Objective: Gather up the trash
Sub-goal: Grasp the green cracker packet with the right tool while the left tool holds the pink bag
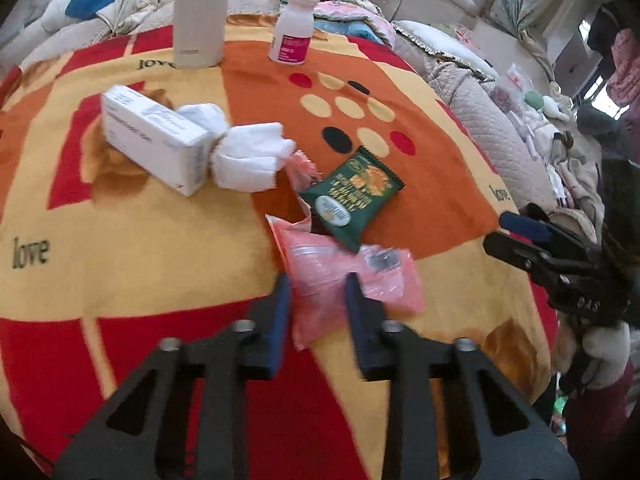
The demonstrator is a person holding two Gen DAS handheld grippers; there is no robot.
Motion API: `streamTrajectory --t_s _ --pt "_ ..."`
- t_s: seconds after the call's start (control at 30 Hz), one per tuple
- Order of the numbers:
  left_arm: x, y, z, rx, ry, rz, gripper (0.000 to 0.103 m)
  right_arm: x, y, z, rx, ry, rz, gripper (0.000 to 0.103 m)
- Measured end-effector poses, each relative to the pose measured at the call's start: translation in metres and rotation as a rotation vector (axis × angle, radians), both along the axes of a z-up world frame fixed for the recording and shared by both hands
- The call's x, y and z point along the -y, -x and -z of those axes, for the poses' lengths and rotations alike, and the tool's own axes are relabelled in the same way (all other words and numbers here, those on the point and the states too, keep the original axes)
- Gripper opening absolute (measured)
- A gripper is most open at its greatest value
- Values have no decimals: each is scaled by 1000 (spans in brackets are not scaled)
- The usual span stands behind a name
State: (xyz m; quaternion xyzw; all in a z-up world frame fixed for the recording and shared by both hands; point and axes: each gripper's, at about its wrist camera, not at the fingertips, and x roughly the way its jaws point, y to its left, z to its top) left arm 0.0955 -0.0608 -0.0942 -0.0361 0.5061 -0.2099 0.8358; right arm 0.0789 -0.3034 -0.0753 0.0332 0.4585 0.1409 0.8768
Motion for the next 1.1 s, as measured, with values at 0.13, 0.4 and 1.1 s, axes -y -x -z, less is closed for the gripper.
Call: streamTrajectory --t_s 0.13,0.4,1.1 --pt "-19 6 -2 -6 -26 -33 13 -19 -9 5 -15 0 -37 73" --pt "-28 11 -15 14 93 -18 58 -34 -23 10 -27 -3 -39 73" --pt "68 -5 6 -37 30 211 59 45 -4 -1 -27 18 115 73"
